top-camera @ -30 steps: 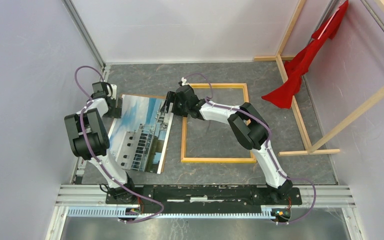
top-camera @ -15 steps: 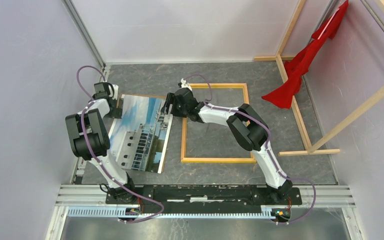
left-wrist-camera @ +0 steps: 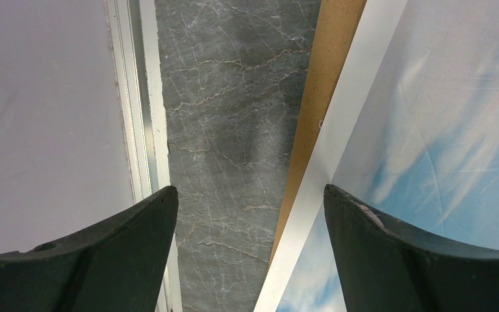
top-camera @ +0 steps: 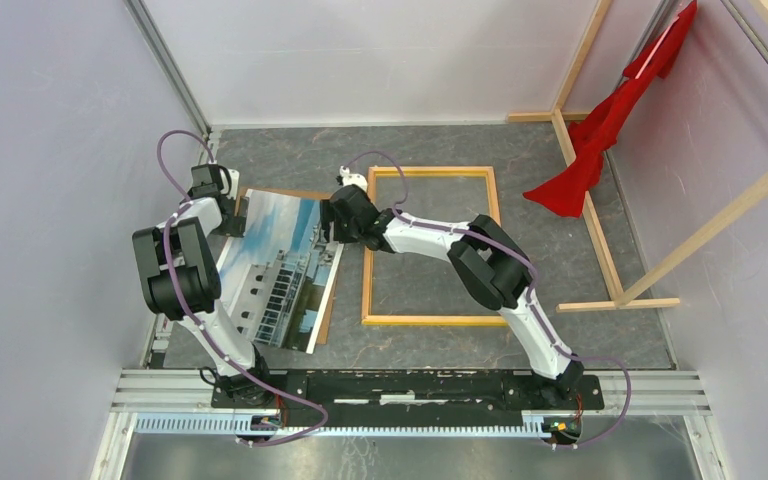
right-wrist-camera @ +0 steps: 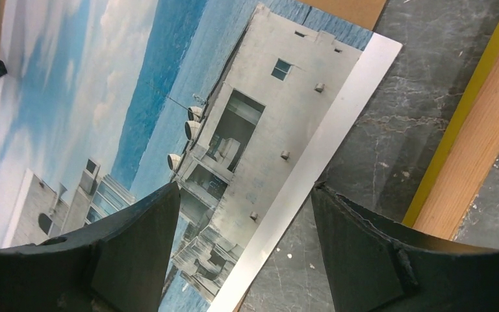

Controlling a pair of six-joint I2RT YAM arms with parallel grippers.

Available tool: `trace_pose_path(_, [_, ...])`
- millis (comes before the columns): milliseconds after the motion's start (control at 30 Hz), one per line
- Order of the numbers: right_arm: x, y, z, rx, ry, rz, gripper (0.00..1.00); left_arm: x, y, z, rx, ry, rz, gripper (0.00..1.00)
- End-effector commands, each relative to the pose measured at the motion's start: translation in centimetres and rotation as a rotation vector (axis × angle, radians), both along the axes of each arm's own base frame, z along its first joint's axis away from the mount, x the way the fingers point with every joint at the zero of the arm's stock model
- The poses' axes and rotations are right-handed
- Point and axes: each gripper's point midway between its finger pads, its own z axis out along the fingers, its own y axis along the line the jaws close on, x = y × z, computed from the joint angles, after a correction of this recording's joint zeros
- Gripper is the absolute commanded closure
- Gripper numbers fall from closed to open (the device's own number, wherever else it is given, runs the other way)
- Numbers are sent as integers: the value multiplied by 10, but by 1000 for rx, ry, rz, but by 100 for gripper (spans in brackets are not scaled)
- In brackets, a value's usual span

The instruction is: Put the photo into the frame

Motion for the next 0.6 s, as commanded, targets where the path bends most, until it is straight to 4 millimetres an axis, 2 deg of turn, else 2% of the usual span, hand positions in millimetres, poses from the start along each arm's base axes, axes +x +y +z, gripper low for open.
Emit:
trace_pose_path(0, [3, 6, 24, -47, -79, 14, 19, -29, -24, -45, -84, 148, -54, 11])
trace_pose_path(300, [4, 5, 34, -76, -126, 23, 19, -30, -27, -47, -84, 154, -57, 11])
trace_pose_path(567, [-2, 8, 63, 18, -161, 31, 19, -29, -27, -47, -81, 155, -54, 11])
